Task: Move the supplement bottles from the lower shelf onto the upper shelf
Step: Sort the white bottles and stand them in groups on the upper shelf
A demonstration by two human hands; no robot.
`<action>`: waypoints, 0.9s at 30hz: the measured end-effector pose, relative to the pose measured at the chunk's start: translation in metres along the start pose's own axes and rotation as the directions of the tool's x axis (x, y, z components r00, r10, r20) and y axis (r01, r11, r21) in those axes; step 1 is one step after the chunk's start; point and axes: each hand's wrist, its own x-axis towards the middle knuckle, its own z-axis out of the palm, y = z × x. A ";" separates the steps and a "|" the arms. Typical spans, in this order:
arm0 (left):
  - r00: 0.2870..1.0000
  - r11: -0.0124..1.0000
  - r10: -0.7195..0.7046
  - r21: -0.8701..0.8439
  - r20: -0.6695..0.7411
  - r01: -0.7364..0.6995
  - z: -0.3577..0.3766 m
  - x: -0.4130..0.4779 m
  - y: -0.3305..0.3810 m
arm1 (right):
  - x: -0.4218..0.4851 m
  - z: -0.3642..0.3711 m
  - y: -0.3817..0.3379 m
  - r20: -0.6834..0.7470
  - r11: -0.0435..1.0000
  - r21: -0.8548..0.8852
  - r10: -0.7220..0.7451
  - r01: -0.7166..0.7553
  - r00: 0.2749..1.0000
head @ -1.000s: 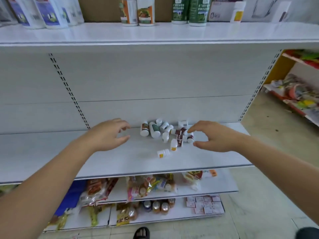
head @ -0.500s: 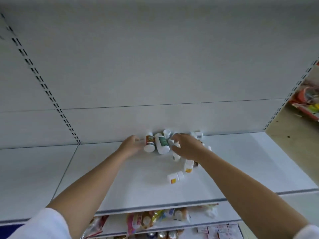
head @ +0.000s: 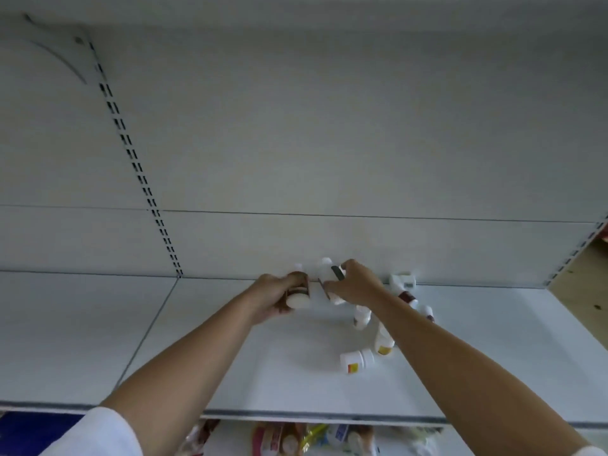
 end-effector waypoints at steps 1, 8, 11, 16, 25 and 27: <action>0.998 0.992 -0.029 -0.122 0.053 0.035 -0.004 -0.019 0.008 | -0.013 -0.015 -0.003 0.044 0.990 0.140 -0.006 0.000 0.999; 0.972 0.953 0.074 -0.302 0.221 -0.003 -0.001 -0.182 0.082 | -0.155 -0.114 -0.036 0.356 0.429 0.883 -0.342 -0.192 0.870; 0.949 0.942 0.183 -0.321 0.256 -0.095 0.012 -0.244 0.111 | -0.209 -0.148 -0.057 0.313 0.429 0.896 -0.438 -0.110 0.843; 0.858 0.904 0.413 -0.248 0.306 -0.348 0.021 -0.315 0.145 | -0.273 -0.199 -0.083 0.202 0.380 0.924 -0.572 0.039 0.795; 0.782 0.828 0.553 -0.293 0.287 -0.478 0.032 -0.374 0.219 | -0.300 -0.270 -0.111 -0.039 0.303 0.912 -0.608 0.277 0.793; 0.746 0.779 0.623 -0.276 0.234 -0.564 0.037 -0.375 0.236 | -0.296 -0.283 -0.118 -0.045 0.285 0.922 -0.592 0.261 0.805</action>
